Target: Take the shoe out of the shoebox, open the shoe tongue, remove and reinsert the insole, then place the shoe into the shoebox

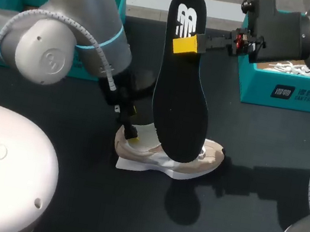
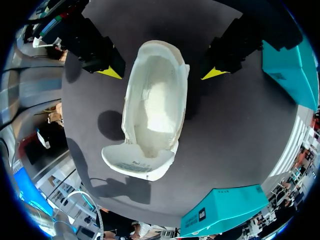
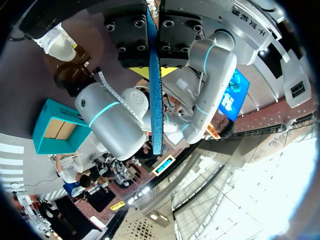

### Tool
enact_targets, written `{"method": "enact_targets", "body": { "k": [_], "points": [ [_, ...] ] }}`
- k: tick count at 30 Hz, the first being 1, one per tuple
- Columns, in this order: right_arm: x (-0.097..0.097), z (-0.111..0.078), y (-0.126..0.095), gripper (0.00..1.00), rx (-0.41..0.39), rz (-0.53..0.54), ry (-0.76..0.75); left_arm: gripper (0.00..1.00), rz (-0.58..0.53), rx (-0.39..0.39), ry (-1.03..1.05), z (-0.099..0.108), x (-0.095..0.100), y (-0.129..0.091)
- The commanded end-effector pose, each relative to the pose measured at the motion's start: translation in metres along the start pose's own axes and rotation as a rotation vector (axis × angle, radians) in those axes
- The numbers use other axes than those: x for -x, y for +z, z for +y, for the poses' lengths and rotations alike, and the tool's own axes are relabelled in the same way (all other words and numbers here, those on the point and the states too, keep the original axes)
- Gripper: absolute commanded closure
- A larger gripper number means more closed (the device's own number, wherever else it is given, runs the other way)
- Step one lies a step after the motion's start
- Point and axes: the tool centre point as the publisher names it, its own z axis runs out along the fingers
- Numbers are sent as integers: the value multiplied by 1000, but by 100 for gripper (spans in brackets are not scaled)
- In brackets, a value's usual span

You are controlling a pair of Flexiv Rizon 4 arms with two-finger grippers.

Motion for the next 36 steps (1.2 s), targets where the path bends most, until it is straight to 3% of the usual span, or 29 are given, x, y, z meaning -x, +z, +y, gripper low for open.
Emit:
{"method": "enact_targets", "body": {
  "k": [1, 10, 20, 32, 34, 36],
  "points": [
    [0, 1, 3, 100, -2, -2, 2, 0, -16, 272, 2, -8, -4, 0],
    [0, 1, 3, 100, -2, -2, 2, 0, -88, 319, 70, -11, -6, 0],
    [0, 1, 3, 100, -2, -2, 2, 0, -98, 315, 92, -15, -5, 2],
    [0, 1, 3, 100, -2, -2, 2, 0, -141, 189, 167, -34, 33, 15],
    [0, 1, 3, 100, -2, -2, 2, 20, -136, 174, 175, -40, 38, 21],
    [0, 1, 3, 100, -2, -2, 2, 18, -133, 154, 191, -47, 41, 28]
  ]
}}
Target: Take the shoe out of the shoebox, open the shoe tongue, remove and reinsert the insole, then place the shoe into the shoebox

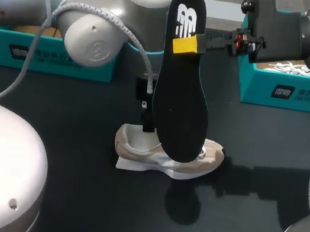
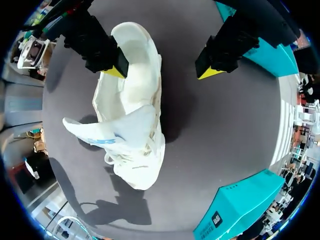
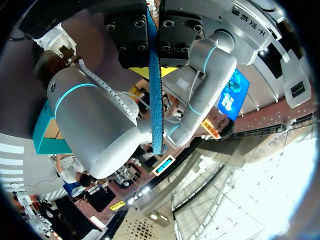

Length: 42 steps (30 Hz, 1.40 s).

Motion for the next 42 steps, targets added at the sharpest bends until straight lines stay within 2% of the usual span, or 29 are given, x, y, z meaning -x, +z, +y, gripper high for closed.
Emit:
{"method": "enact_targets", "body": {
  "k": [1, 5, 8, 11, 13, 14, 15, 16, 17, 20, 26, 37, 40, 42],
  "points": [
    [0, 1, 3, 100, -3, -2, 2, 18, 17, -22, 11, -11, 8, 21],
    [0, 1, 3, 100, -3, -2, 2, 12, 51, -35, 17, -22, 11, 36],
    [0, 1, 3, 100, -3, -2, 2, 16, 74, -34, 11, -28, 11, 46],
    [0, 1, 3, 100, -3, -2, 2, 15, 97, -36, 1, -32, 10, 54],
    [0, 1, 3, 100, -3, -2, 2, 20, 114, -35, 10, -35, 8, 58],
    [0, 1, 3, 100, -3, -2, 2, 25, 127, -31, 9, -36, 6, 61],
    [0, 1, 3, 100, -3, -2, 2, 34, 128, -30, 9, -36, 5, 63],
    [0, 1, 3, 100, -3, -2, 2, 51, 141, -28, 6, -35, 3, 65],
    [0, 1, 3, 100, -3, -2, 2, 57, 155, -28, 2, -34, 3, 67],
    [0, 1, 3, 100, -3, -2, 2, 100, 170, -26, -10, -29, 1, 70],
    [0, 1, 3, 100, -3, -2, 2, 100, 189, -46, -3, -28, -3, 65],
    [0, 1, 3, 100, -3, -2, 2, 100, 398, -26, 234, -39, 13, 43],
    [0, 1, 3, 100, -3, -2, 2, 100, 381, 0, 324, -45, 14, 33],
    [0, 1, 3, 100, -3, -2, 2, 100, 331, 68, 319, -50, 16, 28]
  ]
}}
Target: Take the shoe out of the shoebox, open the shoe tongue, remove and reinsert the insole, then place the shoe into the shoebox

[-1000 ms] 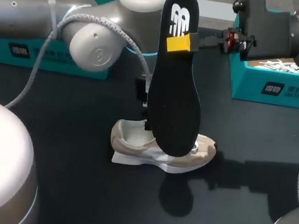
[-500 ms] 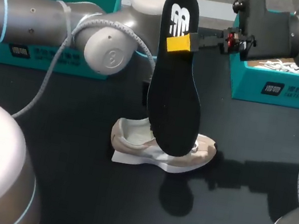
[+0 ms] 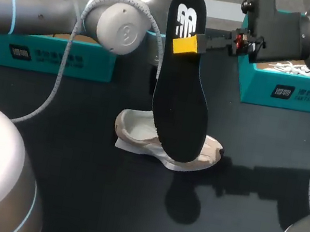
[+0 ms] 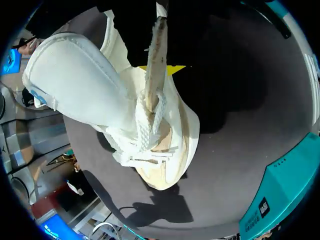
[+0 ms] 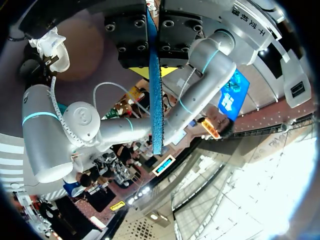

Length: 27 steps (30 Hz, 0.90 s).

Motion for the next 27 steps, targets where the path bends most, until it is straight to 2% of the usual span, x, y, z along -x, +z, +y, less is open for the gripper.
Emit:
{"method": "enact_targets", "body": {
  "k": [1, 17, 18, 19, 20, 22, 23, 24, 25, 27],
  "points": [
    [0, 1, 3, 100, -2, -2, 2, 100, 6, 110, -5, -12, 7, -13],
    [0, 1, 3, 100, -2, -2, 2, 100, 6, 110, -5, -12, 7, -13],
    [0, 1, 3, 100, -2, -2, 2, 100, 70, 79, 67, -13, 6, -17],
    [0, 1, 3, 100, -2, -2, 2, 100, 155, 92, 177, -15, 7, -20],
    [0, 1, 3, 100, -2, -2, 2, 100, 218, -16, 282, -13, 6, -27],
    [0, 1, 3, 100, -2, -2, 2, 100, 354, 38, 460, -15, 7, -33],
    [0, 1, 3, 100, -2, -2, 2, 100, 415, 13, 533, -14, 7, -39],
    [0, 1, 3, 100, -2, -2, 2, 100, 489, 91, 621, -17, 7, -40],
    [0, 1, 3, 100, -2, -2, 2, 100, 486, 77, 684, -17, 5, -42],
    [0, 1, 3, 100, -2, -2, 2, 100, 601, 146, 816, -18, 6, -42]
  ]
}}
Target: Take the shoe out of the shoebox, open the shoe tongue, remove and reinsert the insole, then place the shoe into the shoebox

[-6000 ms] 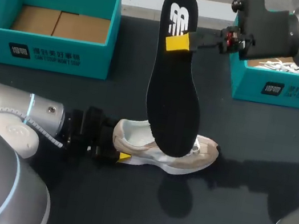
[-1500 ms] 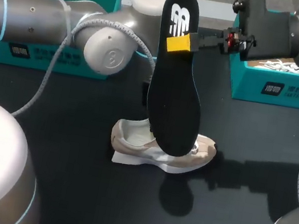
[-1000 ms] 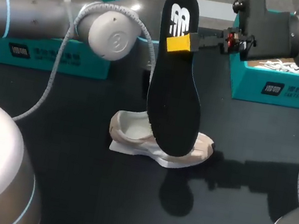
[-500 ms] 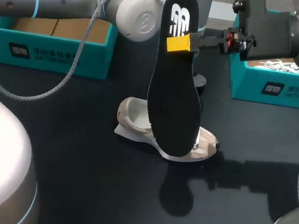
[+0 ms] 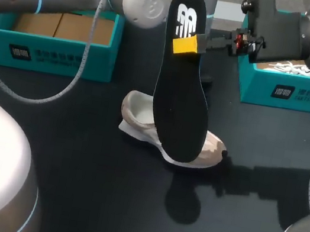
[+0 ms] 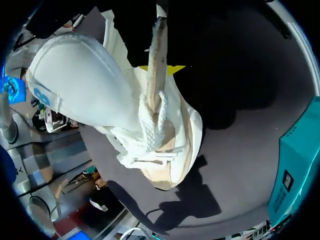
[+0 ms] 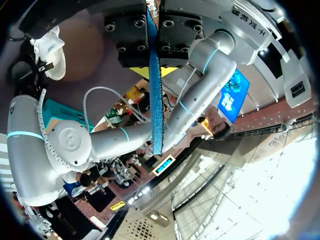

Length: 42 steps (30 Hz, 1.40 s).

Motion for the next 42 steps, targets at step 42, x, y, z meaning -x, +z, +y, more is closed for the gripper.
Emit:
{"method": "enact_targets", "body": {
  "k": [42],
  "points": [
    [0, 1, 3, 100, -2, -2, 2, 100, 447, 578, 1169, -6, 26, 10]
  ]
}}
